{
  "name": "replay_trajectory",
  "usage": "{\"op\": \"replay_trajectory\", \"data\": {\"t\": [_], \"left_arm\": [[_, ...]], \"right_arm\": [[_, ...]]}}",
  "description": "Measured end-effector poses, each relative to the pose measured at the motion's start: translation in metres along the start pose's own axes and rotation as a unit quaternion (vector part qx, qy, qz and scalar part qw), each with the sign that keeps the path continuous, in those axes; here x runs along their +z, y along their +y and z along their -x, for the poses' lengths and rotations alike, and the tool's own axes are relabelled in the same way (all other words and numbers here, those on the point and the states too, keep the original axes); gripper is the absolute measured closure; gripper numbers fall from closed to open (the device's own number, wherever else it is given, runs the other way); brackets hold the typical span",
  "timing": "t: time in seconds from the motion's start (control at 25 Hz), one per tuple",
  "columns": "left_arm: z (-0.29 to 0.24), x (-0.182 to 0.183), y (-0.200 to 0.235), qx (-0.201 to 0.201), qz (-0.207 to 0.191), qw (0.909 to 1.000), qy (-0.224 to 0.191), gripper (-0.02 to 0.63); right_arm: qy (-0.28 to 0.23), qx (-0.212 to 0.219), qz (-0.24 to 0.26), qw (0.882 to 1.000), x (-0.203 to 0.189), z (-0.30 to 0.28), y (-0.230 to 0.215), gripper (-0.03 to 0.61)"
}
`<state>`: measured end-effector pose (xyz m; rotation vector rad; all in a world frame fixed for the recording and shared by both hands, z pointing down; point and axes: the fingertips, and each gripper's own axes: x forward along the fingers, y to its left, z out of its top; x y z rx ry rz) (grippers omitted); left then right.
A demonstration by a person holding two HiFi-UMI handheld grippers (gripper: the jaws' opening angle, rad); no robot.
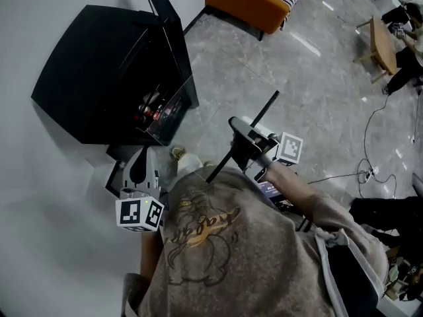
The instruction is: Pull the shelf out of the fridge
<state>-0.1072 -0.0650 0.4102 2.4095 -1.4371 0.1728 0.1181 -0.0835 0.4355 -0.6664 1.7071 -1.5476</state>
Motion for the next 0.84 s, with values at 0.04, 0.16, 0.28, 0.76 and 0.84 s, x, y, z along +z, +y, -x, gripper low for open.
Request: {"op": "replay_trajectory", "data": {"t": [0.04, 0.16, 0.28, 0.76, 0.84], "left_arm": [[0.000, 0.000, 0.001, -0.001, 0.001, 1.0000, 0.000, 0.609], [0.003, -0.003, 0.003, 0.002, 0.006, 1.0000, 0.000, 0.609], [0.008, -0.006, 0.006, 0.006, 0.011, 0.9999, -0.003, 0.609], [0.013, -0.007, 0.003, 0.005, 0.016, 0.9999, -0.002, 0.608], [0.013, -0.009, 0.006, 0.006, 0.015, 0.9999, -0.002, 0.609]], "right_arm": [[-0.002, 0.001, -0.003, 1.000, 0.001, 0.000, 0.000, 0.548], [-0.006, 0.006, -0.014, 1.000, 0.001, 0.001, -0.001, 0.548], [0.002, 0.006, -0.010, 1.000, 0.001, 0.000, -0.002, 0.548], [0.019, 0.020, 0.000, 1.000, -0.003, -0.010, 0.005, 0.548], [0.023, 0.019, 0.002, 1.000, -0.005, -0.013, 0.002, 0.548]]}}
